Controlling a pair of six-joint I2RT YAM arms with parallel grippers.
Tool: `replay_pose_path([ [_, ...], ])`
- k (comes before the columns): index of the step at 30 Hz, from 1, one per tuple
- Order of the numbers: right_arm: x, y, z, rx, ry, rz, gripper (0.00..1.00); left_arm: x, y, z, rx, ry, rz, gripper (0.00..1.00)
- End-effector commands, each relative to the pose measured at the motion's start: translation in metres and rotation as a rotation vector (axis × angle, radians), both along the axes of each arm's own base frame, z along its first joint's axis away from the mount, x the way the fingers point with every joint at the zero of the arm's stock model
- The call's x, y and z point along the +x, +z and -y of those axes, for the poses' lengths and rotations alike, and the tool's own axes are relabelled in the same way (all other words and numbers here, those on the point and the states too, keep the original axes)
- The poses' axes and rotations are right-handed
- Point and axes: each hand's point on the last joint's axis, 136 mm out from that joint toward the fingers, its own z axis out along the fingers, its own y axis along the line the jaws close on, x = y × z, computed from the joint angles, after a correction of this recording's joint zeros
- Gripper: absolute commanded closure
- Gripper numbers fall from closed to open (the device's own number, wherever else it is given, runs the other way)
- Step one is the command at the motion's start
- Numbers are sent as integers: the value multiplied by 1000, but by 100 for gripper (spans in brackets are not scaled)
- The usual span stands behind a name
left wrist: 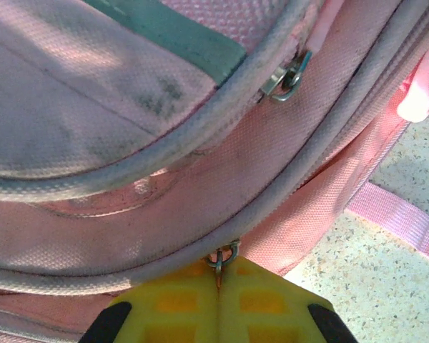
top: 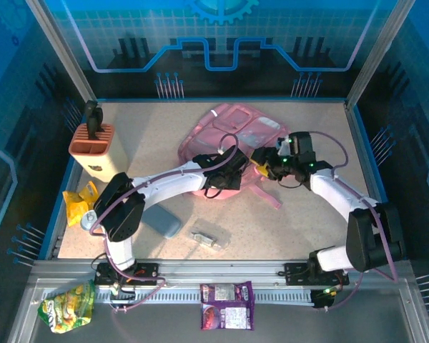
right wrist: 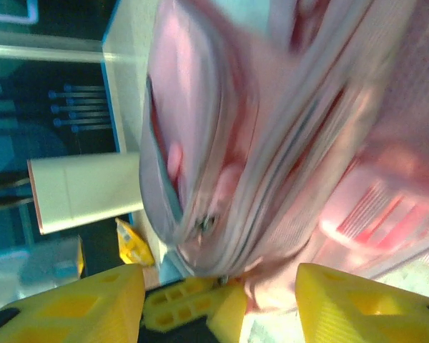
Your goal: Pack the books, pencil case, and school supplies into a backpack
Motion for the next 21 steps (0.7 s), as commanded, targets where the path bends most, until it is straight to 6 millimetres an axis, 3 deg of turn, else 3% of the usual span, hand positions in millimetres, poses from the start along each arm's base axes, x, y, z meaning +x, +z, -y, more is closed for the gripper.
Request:
replay_pose_path([
  [1, 2, -10, -4, -12, -76, -41, 42, -1, 0, -1, -19, 26, -10, 100],
  [6, 12, -30, -11, -15, -131, -84, 48, -1, -5, -4, -12, 38, -11, 100],
  [11, 25, -35, -23, -43, -111, -63, 53, -3, -12, 0, -16, 27, -28, 100],
  [17, 33, -42, -23, -42, -131, -47, 83, -2, -25, -4, -2, 50, -36, 100],
  [21, 32, -38, -23, -34, -134, -25, 99, 1, -34, -8, 19, 68, -38, 93],
])
